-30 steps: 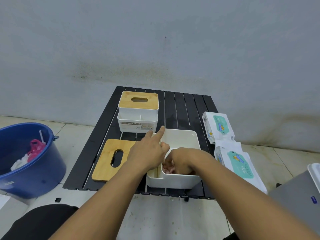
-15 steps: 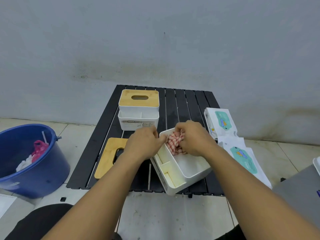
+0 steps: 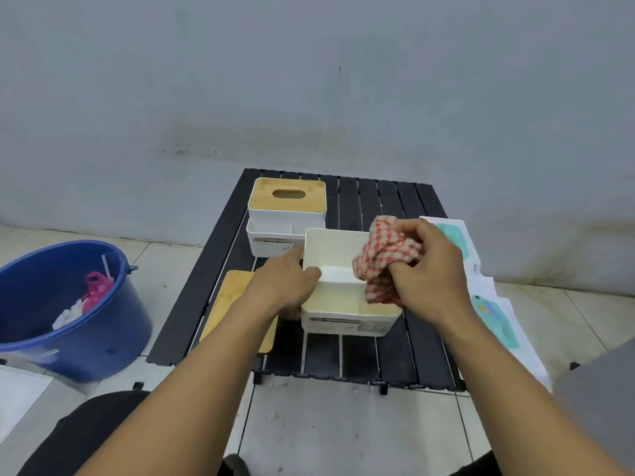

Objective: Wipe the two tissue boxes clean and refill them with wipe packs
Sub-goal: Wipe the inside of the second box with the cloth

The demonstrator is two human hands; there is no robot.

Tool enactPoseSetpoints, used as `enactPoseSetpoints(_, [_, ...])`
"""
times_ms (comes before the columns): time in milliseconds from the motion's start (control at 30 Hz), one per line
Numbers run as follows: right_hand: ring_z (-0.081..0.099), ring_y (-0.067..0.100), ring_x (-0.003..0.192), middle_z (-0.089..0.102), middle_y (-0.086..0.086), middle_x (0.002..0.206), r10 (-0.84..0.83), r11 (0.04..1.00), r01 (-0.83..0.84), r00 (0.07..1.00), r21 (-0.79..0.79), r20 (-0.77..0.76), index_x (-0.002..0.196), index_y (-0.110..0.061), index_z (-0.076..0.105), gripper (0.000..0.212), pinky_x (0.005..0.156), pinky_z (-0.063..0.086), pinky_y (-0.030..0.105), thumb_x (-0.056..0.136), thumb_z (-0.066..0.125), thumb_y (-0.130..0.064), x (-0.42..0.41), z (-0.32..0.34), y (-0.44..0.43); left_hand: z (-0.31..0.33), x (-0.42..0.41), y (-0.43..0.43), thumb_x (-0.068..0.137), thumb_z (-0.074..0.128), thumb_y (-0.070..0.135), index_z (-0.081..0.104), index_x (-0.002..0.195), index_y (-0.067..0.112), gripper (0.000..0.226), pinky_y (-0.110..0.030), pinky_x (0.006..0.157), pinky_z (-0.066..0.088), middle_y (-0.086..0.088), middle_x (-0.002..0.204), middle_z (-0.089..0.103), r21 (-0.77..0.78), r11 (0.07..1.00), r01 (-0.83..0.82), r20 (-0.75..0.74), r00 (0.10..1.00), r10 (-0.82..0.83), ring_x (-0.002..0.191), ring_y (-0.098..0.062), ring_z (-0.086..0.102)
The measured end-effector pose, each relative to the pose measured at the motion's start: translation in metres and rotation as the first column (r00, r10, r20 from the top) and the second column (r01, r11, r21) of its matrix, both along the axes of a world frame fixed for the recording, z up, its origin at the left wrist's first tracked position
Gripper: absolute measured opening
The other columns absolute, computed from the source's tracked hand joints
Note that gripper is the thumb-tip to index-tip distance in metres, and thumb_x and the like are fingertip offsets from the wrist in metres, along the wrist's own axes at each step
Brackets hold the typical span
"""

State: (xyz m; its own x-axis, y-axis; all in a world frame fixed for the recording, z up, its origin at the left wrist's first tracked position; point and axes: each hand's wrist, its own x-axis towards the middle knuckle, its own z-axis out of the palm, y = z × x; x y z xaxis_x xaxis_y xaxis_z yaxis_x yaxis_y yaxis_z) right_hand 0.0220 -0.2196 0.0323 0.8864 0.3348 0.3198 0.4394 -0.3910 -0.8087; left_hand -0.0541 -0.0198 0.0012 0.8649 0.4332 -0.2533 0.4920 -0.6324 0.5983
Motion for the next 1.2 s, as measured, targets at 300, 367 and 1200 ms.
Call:
enactPoseSetpoints(300, [0.062, 0.029, 0.075, 0.066, 0.008, 0.077, 0.349, 0.666, 0.049, 0.861, -0.744, 0.369, 0.084, -0.010, 0.073, 0.039, 0.074, 0.057, 0.036, 0.048, 0.086, -0.016, -0.064, -0.046, 0.048, -0.002, 0.005, 0.005, 0.099, 0.039, 0.028, 0.050, 0.141, 0.033, 0.043, -0.039, 0.060, 0.065, -0.005, 0.102, 0.068, -0.114, 0.994, 0.000, 0.082, 0.997, 0.009, 0.061, -0.026, 0.074])
enactPoseSetpoints(367, [0.062, 0.030, 0.080, 0.068, 0.008, 0.080, 0.408, 0.568, -0.001, 0.869, -0.823, 0.281, 0.089, -0.013, 0.071, 0.035, 0.077, 0.054, 0.037, 0.057, 0.083, -0.019, -0.066, -0.036, 0.054, -0.001, 0.004, 0.006, 0.099, 0.040, 0.027, 0.050, 0.139, 0.031, 0.041, -0.041, 0.066, 0.066, -0.006, 0.107, 0.068, -0.117, 0.993, 0.004, 0.076, 0.997, 0.005, 0.070, -0.027, 0.074])
enactPoseSetpoints(1200, [0.061, 0.032, 0.101, 0.067, 0.010, 0.109, 0.399, 0.644, -0.357, 0.911, -0.677, -0.101, 0.109, -0.014, 0.063, 0.031, 0.083, 0.052, 0.037, 0.080, 0.060, -0.001, -0.041, -0.057, 0.060, 0.004, 0.010, 0.011, 0.102, 0.036, 0.018, 0.053, 0.133, 0.025, 0.036, -0.050, 0.086, 0.063, -0.009, 0.114, 0.066, -0.295, 0.955, 0.026, -0.002, 1.000, -0.028, 0.078, -0.042, 0.077])
